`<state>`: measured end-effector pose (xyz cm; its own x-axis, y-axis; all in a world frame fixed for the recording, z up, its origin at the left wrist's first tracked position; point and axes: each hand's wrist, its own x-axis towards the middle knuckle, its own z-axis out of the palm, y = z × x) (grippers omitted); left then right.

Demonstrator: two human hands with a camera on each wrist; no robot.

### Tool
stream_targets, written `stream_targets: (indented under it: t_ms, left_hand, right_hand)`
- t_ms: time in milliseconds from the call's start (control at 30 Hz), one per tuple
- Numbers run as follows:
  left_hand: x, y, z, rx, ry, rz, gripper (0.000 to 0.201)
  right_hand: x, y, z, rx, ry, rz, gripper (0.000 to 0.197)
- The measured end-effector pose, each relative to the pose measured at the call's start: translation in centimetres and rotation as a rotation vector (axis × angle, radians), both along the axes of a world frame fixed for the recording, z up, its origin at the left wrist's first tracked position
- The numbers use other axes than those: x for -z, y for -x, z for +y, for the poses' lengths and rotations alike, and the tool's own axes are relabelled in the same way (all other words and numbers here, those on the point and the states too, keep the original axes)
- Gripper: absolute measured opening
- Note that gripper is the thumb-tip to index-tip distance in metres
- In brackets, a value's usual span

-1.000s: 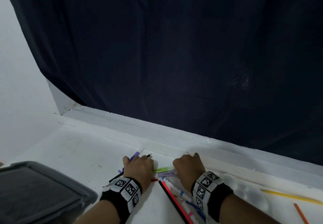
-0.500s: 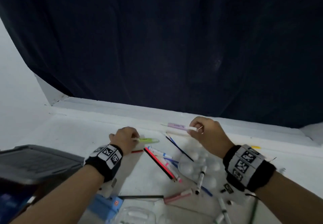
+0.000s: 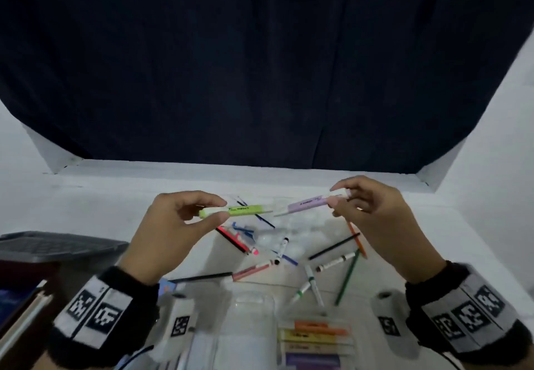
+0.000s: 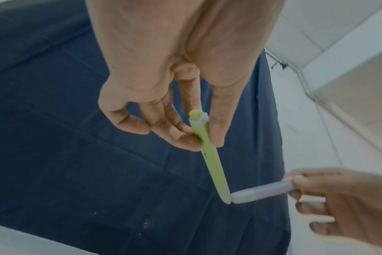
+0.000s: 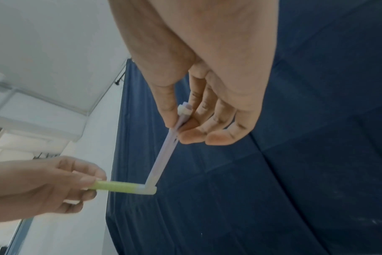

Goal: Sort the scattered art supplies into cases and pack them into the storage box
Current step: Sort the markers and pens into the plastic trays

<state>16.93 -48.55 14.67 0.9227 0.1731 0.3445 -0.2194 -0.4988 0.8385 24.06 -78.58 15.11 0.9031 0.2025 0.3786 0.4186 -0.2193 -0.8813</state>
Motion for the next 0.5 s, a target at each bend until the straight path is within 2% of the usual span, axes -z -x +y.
stream_targets:
  t_ms: [100, 200, 333, 400, 433, 500]
  left_hand:
    - [2.5, 3.1, -1.6, 0.048, 0.062, 0.013, 0.012]
    - [6.2, 5.6, -3.1, 0.096, 0.082, 0.088, 0.012]
    - [9.9, 8.3, -4.5, 0.119, 0.057, 0.200, 0.011]
    - [11.3, 9.0, -4.8, 0.127, 0.052, 0.244, 0.034]
    - [11.9, 9.2, -5.0, 0.124, 0.044, 0.253, 0.038]
    - [12.6, 9.4, -5.8, 0.120, 0.000, 0.262, 0.024]
  right_hand:
    - [2.3, 3.7, -3.0, -0.029, -0.044, 0.027, 0.008]
    - [6.3, 6.8, -5.3, -0.003, -0.069, 0.123, 0.008]
    - [11.6, 9.3, -7.6, 0.052, -0.002, 0.229, 0.033]
    - [13.1, 10.0, -8.2, 0.082, 0.044, 0.244, 0.034]
    - [13.7, 10.2, -8.4, 0.096, 0.073, 0.248, 0.032]
    - [14.4, 10.4, -8.3, 0.113, 0.151, 0.247, 0.029]
